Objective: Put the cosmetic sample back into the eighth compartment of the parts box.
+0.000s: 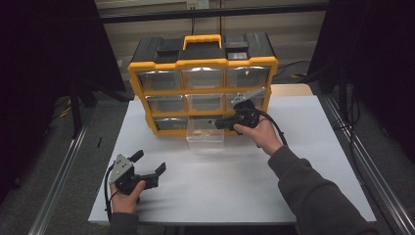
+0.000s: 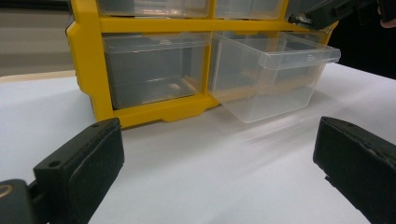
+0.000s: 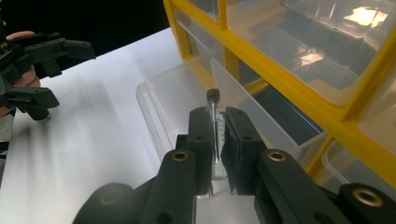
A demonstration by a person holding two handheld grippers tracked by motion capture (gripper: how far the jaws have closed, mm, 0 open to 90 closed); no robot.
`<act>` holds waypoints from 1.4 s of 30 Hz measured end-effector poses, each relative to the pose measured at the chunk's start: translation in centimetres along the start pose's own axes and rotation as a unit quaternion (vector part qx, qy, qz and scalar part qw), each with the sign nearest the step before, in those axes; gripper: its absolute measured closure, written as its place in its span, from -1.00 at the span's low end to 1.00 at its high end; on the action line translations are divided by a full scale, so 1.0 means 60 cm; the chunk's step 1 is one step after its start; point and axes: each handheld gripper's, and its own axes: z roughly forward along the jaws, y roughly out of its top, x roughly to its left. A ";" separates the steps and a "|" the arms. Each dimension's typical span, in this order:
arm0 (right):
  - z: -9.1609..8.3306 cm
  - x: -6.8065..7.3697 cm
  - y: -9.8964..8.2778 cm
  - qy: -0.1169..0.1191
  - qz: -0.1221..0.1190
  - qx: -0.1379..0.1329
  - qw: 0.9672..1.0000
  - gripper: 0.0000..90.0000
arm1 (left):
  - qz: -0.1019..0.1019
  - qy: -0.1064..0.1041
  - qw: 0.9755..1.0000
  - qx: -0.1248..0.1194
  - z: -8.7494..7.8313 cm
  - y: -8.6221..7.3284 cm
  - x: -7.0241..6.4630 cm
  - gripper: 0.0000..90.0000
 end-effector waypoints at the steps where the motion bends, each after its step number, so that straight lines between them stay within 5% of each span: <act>1: 0.001 0.000 0.000 0.001 0.001 -0.001 1.000 0.81 | 0.001 0.003 1.000 0.000 0.000 0.000 0.001 -0.96; 42: 0.034 0.002 -0.011 -0.005 -0.007 -0.002 1.000 0.81 | 0.002 0.001 1.000 0.003 0.001 -0.001 0.002 -0.96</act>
